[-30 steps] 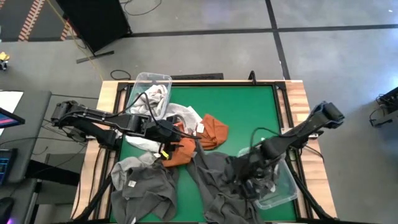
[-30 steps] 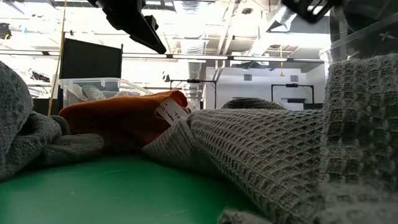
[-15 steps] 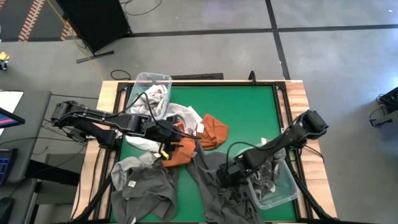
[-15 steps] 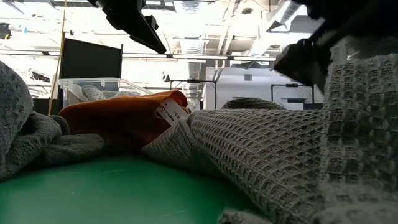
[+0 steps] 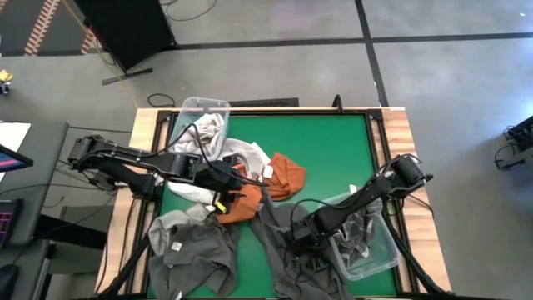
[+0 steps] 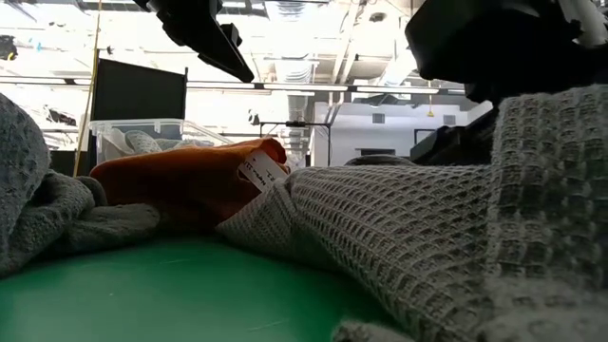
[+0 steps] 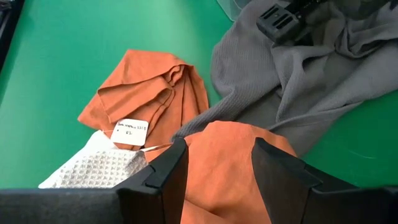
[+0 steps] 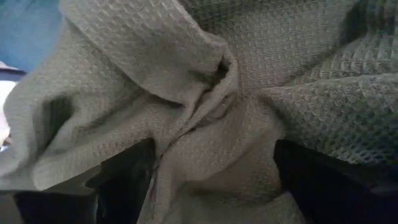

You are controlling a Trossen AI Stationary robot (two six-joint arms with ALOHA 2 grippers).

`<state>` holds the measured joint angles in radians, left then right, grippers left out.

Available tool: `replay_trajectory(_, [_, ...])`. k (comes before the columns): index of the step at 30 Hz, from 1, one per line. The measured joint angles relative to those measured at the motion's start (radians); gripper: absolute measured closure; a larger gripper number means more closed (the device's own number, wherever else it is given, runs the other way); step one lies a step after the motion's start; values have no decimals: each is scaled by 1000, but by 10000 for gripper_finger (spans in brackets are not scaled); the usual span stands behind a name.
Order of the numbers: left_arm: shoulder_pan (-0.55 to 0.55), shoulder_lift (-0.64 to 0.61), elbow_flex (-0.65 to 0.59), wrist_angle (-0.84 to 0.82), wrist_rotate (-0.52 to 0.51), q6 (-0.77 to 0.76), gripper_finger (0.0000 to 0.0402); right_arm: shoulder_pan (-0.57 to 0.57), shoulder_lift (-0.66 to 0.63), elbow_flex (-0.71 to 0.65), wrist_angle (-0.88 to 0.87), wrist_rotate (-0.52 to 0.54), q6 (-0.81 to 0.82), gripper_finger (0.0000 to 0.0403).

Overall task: Sort towels by color in basket
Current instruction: Put the right gray towel into the bottom transparent bin

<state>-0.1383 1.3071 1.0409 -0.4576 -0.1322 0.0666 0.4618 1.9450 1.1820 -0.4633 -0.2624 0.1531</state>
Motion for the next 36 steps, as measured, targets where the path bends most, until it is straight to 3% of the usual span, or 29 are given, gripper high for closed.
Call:
replay_trajectory(5, [0,0,0,0,0,0,234,-12,-6,-2,-8,114,0,49])
replay_trajectory(11, [0,0,0,0,0,0,234,-40,-5,-3,-11,228,3,129])
replay_trajectory(15, [0,0,0,0,0,0,234,-67,-4,-4,-15,257,4,210])
replay_trajectory(21, [0,0,0,0,0,0,234,-113,-4,-4,-28,260,-2,371])
replay_trajectory(28, [0,0,0,0,0,0,234,-142,1,55,-122,239,-12,374])
replay_trajectory(36, [0,0,0,0,0,0,234,-137,3,325,-407,332,-56,374])
